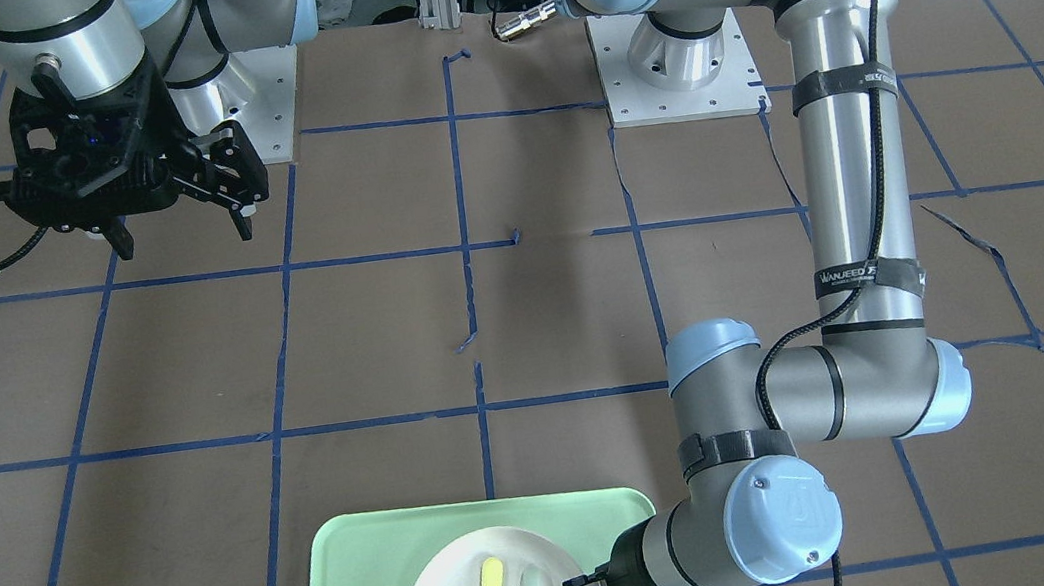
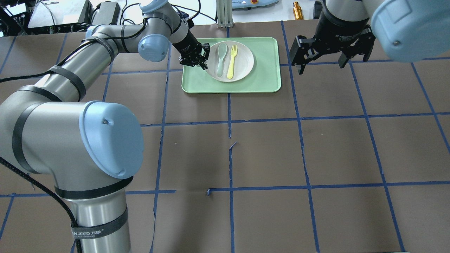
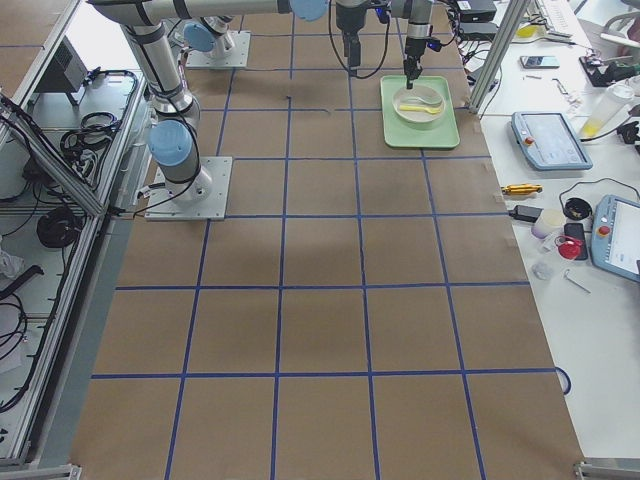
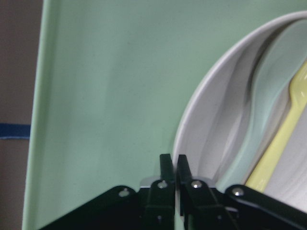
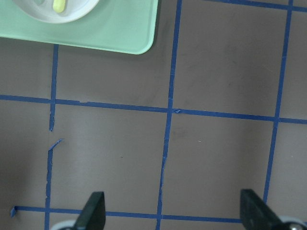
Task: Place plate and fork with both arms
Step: 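Lower the plate onto the tray and open the left gripper, then raise the left gripper and draw it back from the tray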
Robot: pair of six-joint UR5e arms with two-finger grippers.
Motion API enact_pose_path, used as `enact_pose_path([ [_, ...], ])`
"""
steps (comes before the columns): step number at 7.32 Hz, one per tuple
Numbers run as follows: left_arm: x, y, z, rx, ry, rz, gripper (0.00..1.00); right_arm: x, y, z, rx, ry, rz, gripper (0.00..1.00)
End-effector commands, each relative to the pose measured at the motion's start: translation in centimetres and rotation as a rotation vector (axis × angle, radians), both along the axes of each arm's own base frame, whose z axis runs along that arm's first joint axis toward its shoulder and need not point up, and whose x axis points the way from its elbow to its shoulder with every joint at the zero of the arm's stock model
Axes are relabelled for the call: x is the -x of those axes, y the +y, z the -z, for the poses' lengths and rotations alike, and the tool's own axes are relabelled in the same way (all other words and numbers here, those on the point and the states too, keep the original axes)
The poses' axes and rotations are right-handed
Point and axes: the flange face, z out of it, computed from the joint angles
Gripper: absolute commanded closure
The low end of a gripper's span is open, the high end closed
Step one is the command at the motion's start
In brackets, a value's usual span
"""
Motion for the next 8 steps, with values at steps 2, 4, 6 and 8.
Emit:
enact_pose_path([
  [2,-1.1,2.0,-2.2,0.031,-0.003,0.008,0.0,0.0,0.0,0.0,0.0,0.0,0.0,0.0],
  [4,-7.3,5.4,-6.9,0.017,-0.166,-0.001,0.0,0.0,0.0,0.0,0.0,0.001,0.0,0.0],
  [6,-9.8,11.0,-13.4,0.047,-0.297,0.104,0.0,0.0,0.0,0.0,0.0,0.0,0.0,0.0],
  [8,-9.9,17.5,-19.8,0.061,-0.379,0.111,0.0,0.0,0.0,0.0,0.0,0.0,0.0,0.0],
])
